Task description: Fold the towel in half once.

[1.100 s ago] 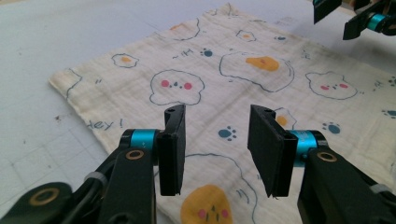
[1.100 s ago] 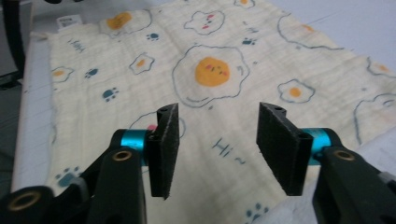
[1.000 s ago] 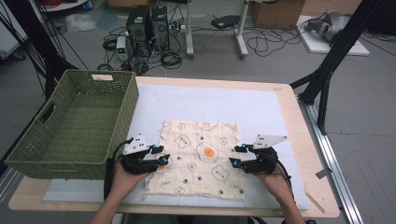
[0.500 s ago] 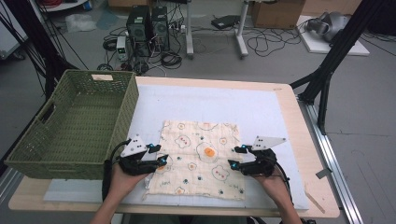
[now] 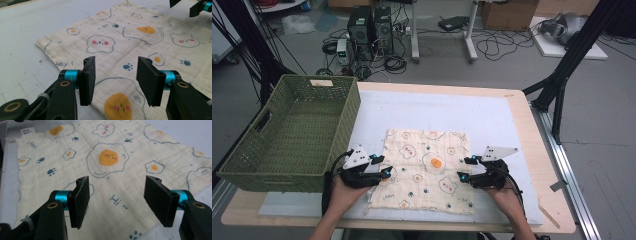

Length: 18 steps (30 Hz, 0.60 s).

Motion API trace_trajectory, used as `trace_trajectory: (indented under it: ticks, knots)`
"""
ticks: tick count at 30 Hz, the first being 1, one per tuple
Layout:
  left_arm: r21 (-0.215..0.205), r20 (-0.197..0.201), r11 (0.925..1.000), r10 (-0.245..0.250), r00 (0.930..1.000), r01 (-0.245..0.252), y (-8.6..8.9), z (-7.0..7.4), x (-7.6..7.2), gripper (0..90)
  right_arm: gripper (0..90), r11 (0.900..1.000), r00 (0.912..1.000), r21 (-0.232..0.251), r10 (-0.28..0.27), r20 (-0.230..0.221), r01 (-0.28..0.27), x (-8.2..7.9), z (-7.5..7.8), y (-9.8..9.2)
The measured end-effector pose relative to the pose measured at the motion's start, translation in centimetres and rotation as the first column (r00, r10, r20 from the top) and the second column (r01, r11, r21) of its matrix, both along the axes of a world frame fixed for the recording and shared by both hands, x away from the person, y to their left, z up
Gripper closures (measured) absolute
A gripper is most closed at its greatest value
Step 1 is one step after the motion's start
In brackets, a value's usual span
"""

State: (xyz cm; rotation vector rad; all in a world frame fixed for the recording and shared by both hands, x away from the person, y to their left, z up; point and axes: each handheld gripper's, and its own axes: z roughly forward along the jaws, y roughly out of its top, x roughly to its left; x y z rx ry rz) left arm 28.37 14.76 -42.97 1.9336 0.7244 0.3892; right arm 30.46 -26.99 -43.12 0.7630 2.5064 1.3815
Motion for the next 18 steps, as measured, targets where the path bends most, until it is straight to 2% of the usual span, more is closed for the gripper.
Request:
trace_trajectory:
  ticks: [6,8,9,11,13,15,18]
  knots:
    - [0.003,-0.004,0.9999,0.011,0.9999,-0.011,0.2,0.1,0.7,51.2,40.8,1.000,1.0000,-0.001,0.005,-0.009,-0.005,0.4,-0.1,0.0]
    - [-0.008,-0.011,0.9997,0.021,0.9997,-0.021,0.3,0.2,1.2,52.2,41.1,1.000,0.9998,-0.004,0.013,-0.013,-0.013,0.9,0.0,-0.1]
    - [0.003,-0.008,0.9995,0.030,0.9995,-0.030,0.3,0.2,1.5,53.7,41.1,1.000,0.9998,-0.003,0.012,-0.017,-0.012,1.0,0.2,-0.1]
    - [0.008,-0.002,0.9993,0.035,0.9994,-0.035,0.0,0.4,2.0,55.5,41.1,1.000,0.9994,0.012,0.018,-0.031,-0.017,1.6,0.4,-0.2]
    - [0.014,-0.004,0.9993,0.036,0.9993,-0.036,-0.2,0.7,2.7,57.1,42.1,1.000,0.9993,-0.005,0.018,-0.033,-0.019,2.4,0.7,0.0]
    - [-0.009,0.007,0.9983,0.058,0.9983,-0.058,-0.5,1.0,3.5,57.9,43.0,1.000,0.9994,-0.023,0.017,-0.031,-0.018,3.4,1.0,0.1]
    - [-0.009,0.012,0.9937,0.112,0.9937,-0.111,-1.0,1.3,4.9,60.9,45.3,1.000,0.9995,-0.024,-0.002,-0.032,0.001,5.0,1.5,0.3]
